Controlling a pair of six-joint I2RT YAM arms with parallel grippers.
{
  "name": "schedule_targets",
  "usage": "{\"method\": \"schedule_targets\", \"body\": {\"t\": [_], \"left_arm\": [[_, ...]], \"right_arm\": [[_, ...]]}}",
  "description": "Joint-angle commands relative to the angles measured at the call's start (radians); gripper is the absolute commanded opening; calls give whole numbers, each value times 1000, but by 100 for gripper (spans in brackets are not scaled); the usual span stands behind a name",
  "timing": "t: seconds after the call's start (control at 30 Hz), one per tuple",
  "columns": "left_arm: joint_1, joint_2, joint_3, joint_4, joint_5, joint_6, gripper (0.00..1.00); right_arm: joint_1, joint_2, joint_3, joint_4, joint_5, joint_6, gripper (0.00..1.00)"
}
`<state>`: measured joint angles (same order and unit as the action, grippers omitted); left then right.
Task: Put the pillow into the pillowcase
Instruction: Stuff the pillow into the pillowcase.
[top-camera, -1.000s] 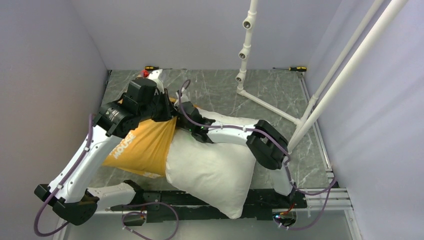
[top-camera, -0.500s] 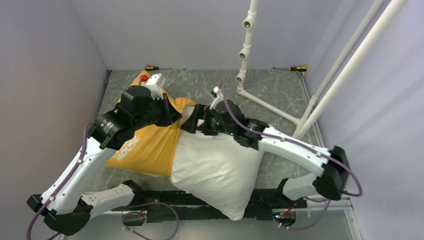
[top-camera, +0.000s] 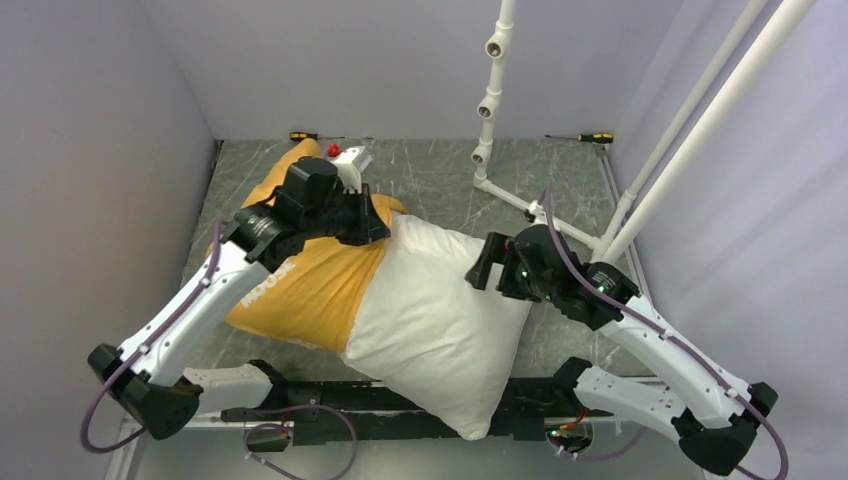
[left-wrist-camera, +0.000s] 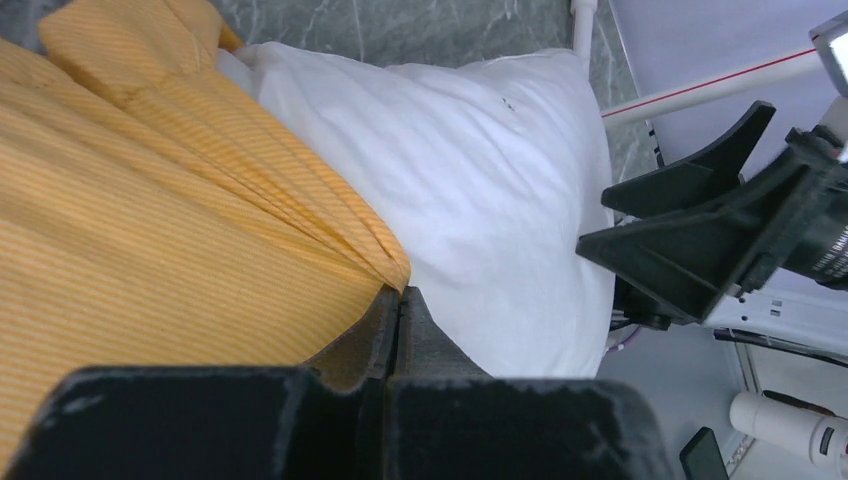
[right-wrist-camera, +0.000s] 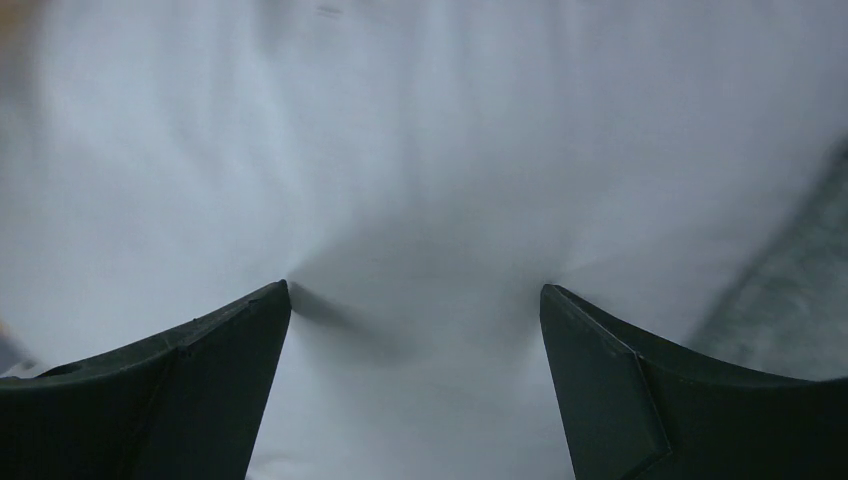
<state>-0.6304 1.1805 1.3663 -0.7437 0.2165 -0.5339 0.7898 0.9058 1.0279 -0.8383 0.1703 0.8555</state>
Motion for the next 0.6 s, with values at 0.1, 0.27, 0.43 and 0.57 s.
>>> {"method": "schedule_targets", "body": {"t": [0.1,0.27,0.43,0.57], "left_arm": [[-41,63,27,113,131,19,0],[-41,74,15,129,150,18,0],[-53,94,58,149,220,10,0],[-131,152,163,90,209,20,0]], "right_arm": [[-191,-74,-178,-182,-103,41,99],[-216,-152,-419,224,-440,144,95],[-209,-85,-610,862,-624,336,30],[-165,68,-452,1037,-612,301,0]]}}
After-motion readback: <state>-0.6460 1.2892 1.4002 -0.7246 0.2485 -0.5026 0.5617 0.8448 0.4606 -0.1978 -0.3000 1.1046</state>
